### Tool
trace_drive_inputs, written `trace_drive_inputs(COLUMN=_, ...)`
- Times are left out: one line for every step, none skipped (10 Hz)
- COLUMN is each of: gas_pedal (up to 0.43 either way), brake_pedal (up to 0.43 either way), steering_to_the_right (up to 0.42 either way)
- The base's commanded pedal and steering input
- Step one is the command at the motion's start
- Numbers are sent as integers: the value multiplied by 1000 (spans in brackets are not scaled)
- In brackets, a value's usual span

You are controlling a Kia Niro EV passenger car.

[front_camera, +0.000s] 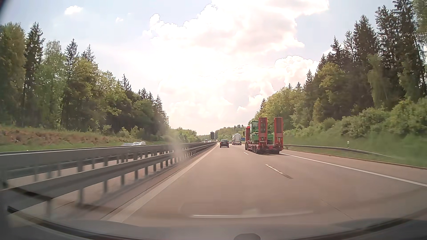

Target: Follow the waypoints while adhering to traffic rules and regulations

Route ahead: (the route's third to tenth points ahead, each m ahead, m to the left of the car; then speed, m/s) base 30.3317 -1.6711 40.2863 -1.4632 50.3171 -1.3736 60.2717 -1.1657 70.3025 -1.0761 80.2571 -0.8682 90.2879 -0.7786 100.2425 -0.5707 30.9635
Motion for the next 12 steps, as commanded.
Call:
trace_drive_inputs(gas_pedal=559, brake_pedal=0, steering_to_the_right=-2)
trace_drive_inputs(gas_pedal=551, brake_pedal=0, steering_to_the_right=-2)
trace_drive_inputs(gas_pedal=539, brake_pedal=0, steering_to_the_right=-2)
trace_drive_inputs(gas_pedal=539, brake_pedal=0, steering_to_the_right=-2)
trace_drive_inputs(gas_pedal=520, brake_pedal=0, steering_to_the_right=-3)
trace_drive_inputs(gas_pedal=512, brake_pedal=0, steering_to_the_right=-4)
trace_drive_inputs(gas_pedal=500, brake_pedal=0, steering_to_the_right=-4)
trace_drive_inputs(gas_pedal=500, brake_pedal=0, steering_to_the_right=-4)
trace_drive_inputs(gas_pedal=488, brake_pedal=0, steering_to_the_right=-5)
trace_drive_inputs(gas_pedal=488, brake_pedal=0, steering_to_the_right=-5)
trace_drive_inputs(gas_pedal=488, brake_pedal=0, steering_to_the_right=-6)
trace_drive_inputs(gas_pedal=488, brake_pedal=0, steering_to_the_right=-6)
